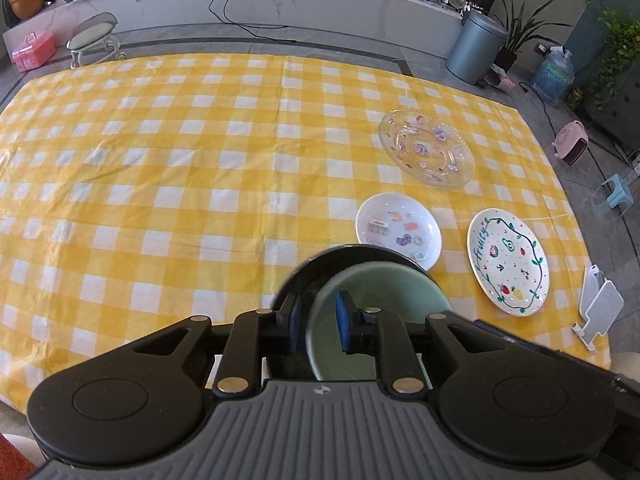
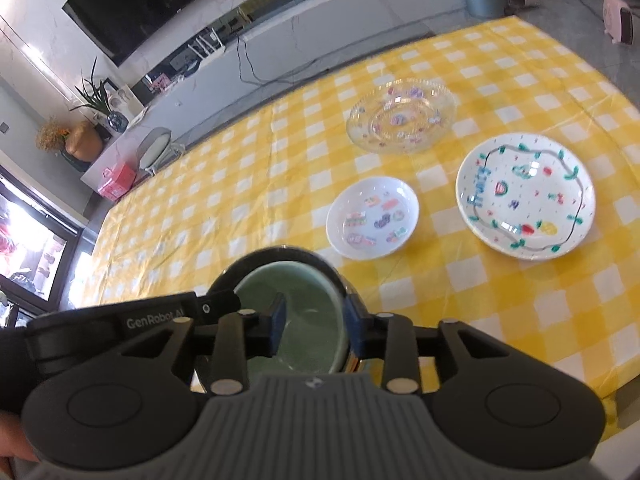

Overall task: Organize plates and bowls
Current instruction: 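Lower the pale green bowl into the bowl stack and open the left gripper, then move the left gripper to the 'Fruity' plate rim and close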

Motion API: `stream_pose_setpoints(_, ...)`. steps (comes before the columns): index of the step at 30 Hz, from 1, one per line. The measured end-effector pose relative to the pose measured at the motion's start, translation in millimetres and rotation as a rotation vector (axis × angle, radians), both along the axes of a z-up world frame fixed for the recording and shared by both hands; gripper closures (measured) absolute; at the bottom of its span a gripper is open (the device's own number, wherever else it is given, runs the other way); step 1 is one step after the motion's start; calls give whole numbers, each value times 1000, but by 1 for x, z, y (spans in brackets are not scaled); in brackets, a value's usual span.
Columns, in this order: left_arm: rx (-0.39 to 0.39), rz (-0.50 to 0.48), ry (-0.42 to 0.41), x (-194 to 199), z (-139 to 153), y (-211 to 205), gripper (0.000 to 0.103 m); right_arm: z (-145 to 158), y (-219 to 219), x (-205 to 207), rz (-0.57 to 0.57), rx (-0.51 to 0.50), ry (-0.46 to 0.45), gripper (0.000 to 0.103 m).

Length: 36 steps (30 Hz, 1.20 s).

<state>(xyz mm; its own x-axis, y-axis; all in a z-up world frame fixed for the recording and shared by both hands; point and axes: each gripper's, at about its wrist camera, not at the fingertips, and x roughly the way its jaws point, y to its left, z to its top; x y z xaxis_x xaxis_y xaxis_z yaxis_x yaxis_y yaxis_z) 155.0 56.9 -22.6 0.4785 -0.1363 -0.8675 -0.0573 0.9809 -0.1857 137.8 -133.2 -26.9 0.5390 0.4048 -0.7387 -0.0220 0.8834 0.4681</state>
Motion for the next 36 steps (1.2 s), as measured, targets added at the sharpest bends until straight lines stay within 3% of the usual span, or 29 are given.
stream_pose_setpoints(4,-40,-3,-11,-5,3,1,78,9,-5,-3,-3,12,-33,67)
stream_pose_setpoints(11,-121,-51,-128,-19,25,-7,64,22,-20,-10,-19,-11,-78,65)
stream_pose_setpoints(18,-202,-110,-200,-23,35,-27,59,32,-65,-14,-70,10,-108,63)
stream_pose_setpoints(25,-200,-141,-199,-16,28,-49,59,19,-108,-10,-151,28,-124,64)
stream_pose_setpoints(36,-195,-206,-192,11,11,-106,57,-2,-154,17,-194,-37,-190,64)
